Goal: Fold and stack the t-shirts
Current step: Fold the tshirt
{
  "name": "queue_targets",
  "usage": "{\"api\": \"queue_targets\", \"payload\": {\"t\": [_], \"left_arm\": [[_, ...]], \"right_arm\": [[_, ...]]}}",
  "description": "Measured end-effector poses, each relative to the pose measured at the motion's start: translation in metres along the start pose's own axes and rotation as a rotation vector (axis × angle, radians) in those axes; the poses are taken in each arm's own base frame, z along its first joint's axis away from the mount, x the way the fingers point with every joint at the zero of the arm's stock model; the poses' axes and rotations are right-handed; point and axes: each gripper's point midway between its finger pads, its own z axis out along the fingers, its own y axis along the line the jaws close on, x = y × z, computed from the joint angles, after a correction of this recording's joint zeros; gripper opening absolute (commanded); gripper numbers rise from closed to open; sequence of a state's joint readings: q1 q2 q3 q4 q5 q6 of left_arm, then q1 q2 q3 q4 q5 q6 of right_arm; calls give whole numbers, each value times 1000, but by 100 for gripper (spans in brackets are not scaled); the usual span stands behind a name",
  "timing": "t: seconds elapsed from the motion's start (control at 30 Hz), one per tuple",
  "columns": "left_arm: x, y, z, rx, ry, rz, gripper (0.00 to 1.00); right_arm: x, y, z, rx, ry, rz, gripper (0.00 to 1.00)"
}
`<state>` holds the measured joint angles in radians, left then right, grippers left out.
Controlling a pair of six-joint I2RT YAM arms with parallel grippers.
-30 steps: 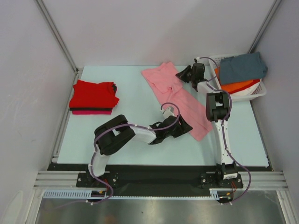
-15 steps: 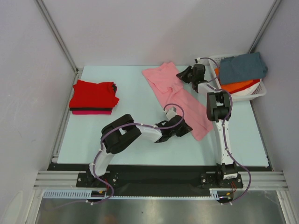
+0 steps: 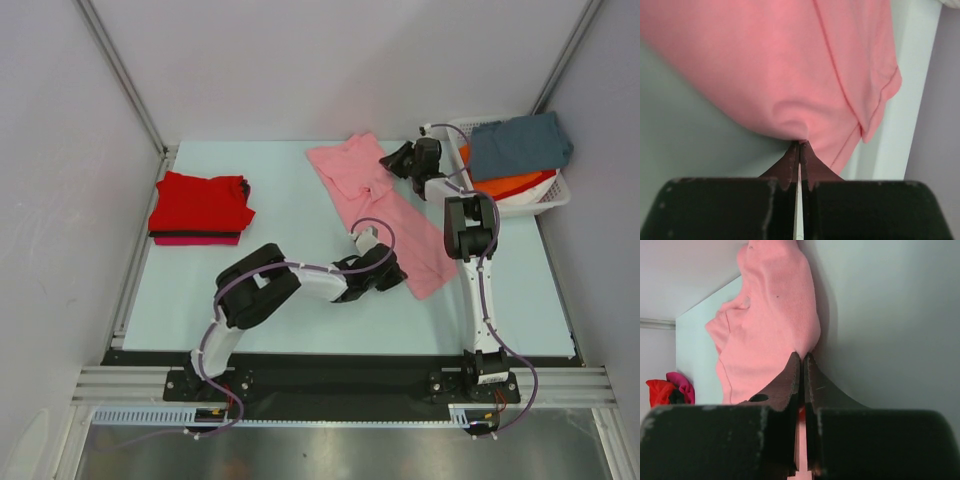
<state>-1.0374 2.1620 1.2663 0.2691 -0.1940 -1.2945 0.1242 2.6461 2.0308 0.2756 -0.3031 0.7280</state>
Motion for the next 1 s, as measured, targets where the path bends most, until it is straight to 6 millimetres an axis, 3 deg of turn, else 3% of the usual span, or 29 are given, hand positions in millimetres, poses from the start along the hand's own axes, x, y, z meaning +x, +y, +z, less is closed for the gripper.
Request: {"api": "queue_targets", "payload": {"t": [0.2,0.4,0.7,0.77,0.9,1.0], "left_arm": [[-5,38,-45,-51,14,75,0],[9,82,-105,-44,84,102,0],[7,126,-159,-4,115,76,0],[3,135,-169,-3,117,77,0],[-2,148,-185,-6,137,95,0],[-4,154,-195,-7,157,117,0]], "right_arm": [[-6,-2,-1,14,-19,1,0],[-8,-7,-1,33,-28,15,0],[10,-7,-9,52,7,46,0],[16,-6,-15,58,9,58,8],[25,1,-32,51,7,80,47],[31,10,-48,38,-3,84,62]]}}
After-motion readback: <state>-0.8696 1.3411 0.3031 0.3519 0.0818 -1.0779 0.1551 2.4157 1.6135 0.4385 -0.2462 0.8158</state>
